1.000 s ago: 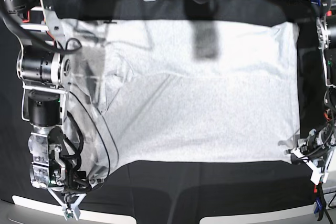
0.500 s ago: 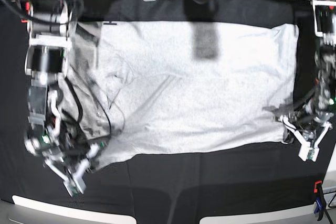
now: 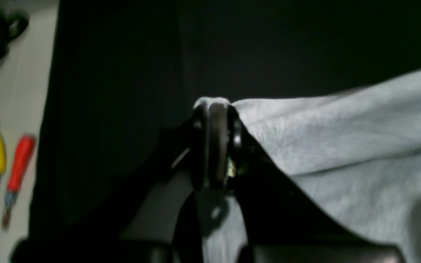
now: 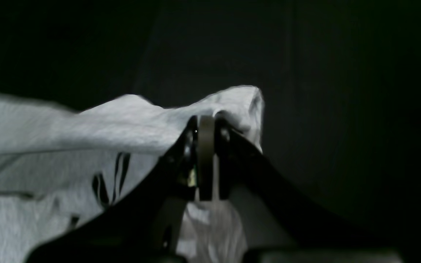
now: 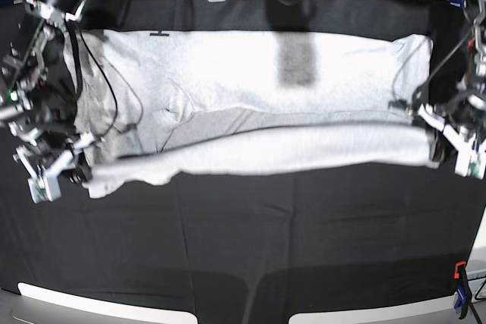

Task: Layout the t-shirt on the table in an organized manner, then fold the t-shirt properly
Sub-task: 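Fold the hem half over toward the shoulder edge with both grippers, then release the folded strip and regrasp its ends with both grippers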

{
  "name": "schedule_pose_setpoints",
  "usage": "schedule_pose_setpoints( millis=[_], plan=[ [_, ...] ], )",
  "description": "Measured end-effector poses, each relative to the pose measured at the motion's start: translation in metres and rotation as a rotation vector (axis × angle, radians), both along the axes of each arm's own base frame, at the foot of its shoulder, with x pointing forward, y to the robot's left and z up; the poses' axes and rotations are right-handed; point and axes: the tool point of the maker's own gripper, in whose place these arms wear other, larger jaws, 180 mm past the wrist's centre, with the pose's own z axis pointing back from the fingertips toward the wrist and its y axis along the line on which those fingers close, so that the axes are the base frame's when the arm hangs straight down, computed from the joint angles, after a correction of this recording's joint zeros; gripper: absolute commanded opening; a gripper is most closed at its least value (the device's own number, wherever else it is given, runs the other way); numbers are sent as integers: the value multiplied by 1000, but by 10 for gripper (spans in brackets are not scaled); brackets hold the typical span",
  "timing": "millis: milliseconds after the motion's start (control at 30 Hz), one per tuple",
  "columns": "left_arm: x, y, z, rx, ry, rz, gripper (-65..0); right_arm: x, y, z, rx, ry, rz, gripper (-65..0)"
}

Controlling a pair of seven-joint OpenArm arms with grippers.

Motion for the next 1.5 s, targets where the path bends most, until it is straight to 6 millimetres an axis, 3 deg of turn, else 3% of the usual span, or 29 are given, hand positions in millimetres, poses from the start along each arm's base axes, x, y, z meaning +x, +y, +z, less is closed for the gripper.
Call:
schedule_pose_setpoints(
  millis=[200, 400, 1033, 1067, 1133, 1233, 1367, 1500],
  plan=[
    [-27, 2, -24, -1, 83, 1, -650, -32, -20, -8, -30, 35, -55, -650],
    [-47, 5, -42, 19, 162, 3, -650, -61, -21, -26, 7, 98, -54, -650],
    [-73, 6, -64, 22, 276, 11, -650, -92, -20, -54, 7, 227, -62, -650],
    [-73, 6, -64, 23, 276, 11, -605, -95, -21, -57, 3, 249, -63, -575],
    [-76, 6, -66, 26, 296, 13, -448, -100, -22, -62, -6, 287, -68, -428],
    [-79, 8, -69, 31, 321, 17, -316, -100, -22, -62, -7, 288, -68, -307],
    [-84, 9, -73, 37, 355, 20, -306, -100, -22, -62, -6, 289, -68, -300],
    [-77, 8, -68, 32, 313, 16, -306, -97, -20, -57, -5, 266, -62, -300]
  ],
)
